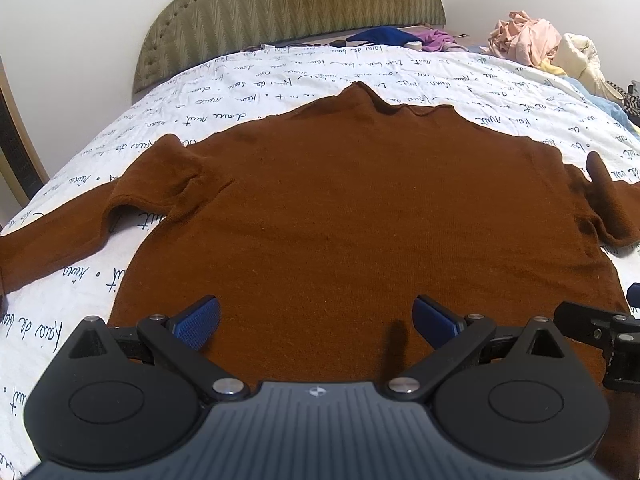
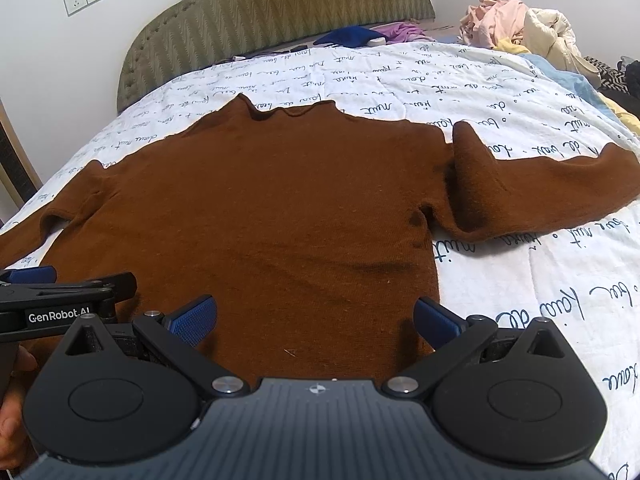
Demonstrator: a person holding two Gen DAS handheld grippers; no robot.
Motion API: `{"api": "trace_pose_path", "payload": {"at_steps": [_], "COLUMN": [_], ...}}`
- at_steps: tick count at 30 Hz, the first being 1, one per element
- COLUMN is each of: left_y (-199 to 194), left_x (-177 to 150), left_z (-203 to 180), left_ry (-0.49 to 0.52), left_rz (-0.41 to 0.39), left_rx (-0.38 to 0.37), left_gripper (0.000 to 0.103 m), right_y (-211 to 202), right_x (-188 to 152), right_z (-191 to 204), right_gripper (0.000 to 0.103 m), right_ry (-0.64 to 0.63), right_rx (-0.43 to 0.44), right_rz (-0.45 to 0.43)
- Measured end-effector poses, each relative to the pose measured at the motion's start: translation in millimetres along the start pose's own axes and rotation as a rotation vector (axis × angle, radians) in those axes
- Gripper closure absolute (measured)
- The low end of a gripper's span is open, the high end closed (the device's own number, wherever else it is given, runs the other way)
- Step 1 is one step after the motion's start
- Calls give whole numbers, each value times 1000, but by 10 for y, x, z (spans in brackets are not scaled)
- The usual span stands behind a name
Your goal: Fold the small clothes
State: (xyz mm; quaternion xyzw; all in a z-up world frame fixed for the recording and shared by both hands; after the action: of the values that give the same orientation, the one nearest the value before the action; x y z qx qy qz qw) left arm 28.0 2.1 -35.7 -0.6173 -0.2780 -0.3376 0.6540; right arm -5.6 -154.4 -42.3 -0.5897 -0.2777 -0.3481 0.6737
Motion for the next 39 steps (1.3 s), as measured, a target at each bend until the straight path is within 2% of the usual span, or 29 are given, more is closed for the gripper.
{"api": "trace_pose_path", "payload": {"at_steps": [27, 34, 39], "left_y": [83, 133, 173], "left_x": [-46, -50, -41], "left_z": [-15, -78, -136], "left_ry": [-4, 11, 18], "left_rz": [29, 39, 48], "left_rx": [-2, -2, -5], "left_gripper": [0, 0, 0], "right_y": [-8, 42, 57], "right_x": [1, 18, 39], "right_z": [-21, -114, -182], "right_gripper": [0, 0, 0], "right_ry": [10, 71, 65], "right_rx": [43, 61, 64], "right_rz": [-19, -5, -26]}}
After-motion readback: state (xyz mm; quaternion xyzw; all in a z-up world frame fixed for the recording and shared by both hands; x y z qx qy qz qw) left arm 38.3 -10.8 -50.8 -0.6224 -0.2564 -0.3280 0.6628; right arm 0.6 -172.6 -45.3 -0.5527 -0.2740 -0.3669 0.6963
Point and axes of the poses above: each gripper's, at about its wrist camera, not at the fingertips, and y roughly the way its jaws point, z to its left, x to its top, the point moved 4 cm from there along y, roughly the way its jaws point, and after that the axes turned 7 degrees about -z, right-handed, at the moved point
